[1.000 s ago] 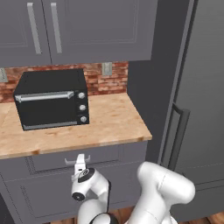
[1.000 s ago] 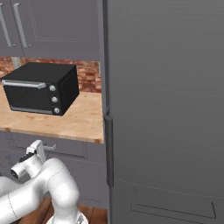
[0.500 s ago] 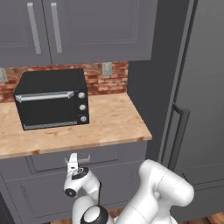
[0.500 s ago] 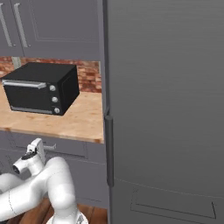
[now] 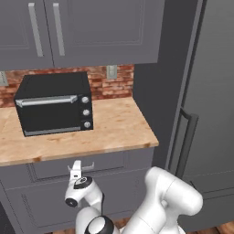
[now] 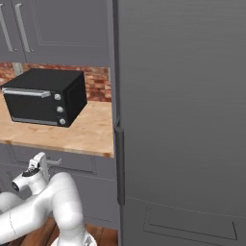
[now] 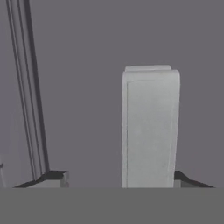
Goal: Take the tongs from the drawer on the left and place them on the dining counter next to the tray containing the hot dog.
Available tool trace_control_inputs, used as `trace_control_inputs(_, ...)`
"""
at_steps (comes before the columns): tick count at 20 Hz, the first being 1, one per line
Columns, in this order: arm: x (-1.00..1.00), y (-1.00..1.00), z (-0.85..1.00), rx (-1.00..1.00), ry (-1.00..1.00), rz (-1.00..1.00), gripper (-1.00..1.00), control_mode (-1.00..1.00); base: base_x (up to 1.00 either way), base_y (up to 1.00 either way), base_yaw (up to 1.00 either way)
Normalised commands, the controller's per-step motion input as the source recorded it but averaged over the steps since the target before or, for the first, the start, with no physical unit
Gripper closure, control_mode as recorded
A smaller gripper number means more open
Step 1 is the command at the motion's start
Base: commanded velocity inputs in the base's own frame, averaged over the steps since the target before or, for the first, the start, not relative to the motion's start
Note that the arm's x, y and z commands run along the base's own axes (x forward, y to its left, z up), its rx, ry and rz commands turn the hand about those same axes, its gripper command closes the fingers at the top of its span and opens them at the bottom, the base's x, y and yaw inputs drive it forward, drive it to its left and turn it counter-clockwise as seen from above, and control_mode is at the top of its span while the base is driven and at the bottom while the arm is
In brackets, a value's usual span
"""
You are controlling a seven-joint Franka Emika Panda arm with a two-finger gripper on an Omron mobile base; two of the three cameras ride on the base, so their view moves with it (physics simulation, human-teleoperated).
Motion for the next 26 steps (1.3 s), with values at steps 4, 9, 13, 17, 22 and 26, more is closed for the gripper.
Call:
trace_control_inputs(4,0.0,0.0,0.0,0.0,0.0,0.0,1.0,-1.0,0.0,0.0,0.0)
trace_control_inputs(9,-0.23,-0.01,-0.18,0.0,0.16,0.0,1.0,-1.0,0.0,0.0,0.0)
trace_control_inputs(13,-0.84,0.0,-0.21,0.0,0.21,0.0,1.0,-1.0,0.0,0.0,0.0)
trace_control_inputs(17,-0.93,0.0,-0.17,0.0,0.23,0.0,1.0,-1.0,0.0,0.0,0.0)
trace_control_inputs(22,-0.93,0.0,-0.08,0.0,0.23,0.0,1.0,-1.0,0.0,0.0,0.0)
trace_control_inputs(26,-0.15,0.01,0.0,0.0,0.06,0.0,1.0,-1.0,0.0,0.0,0.0)
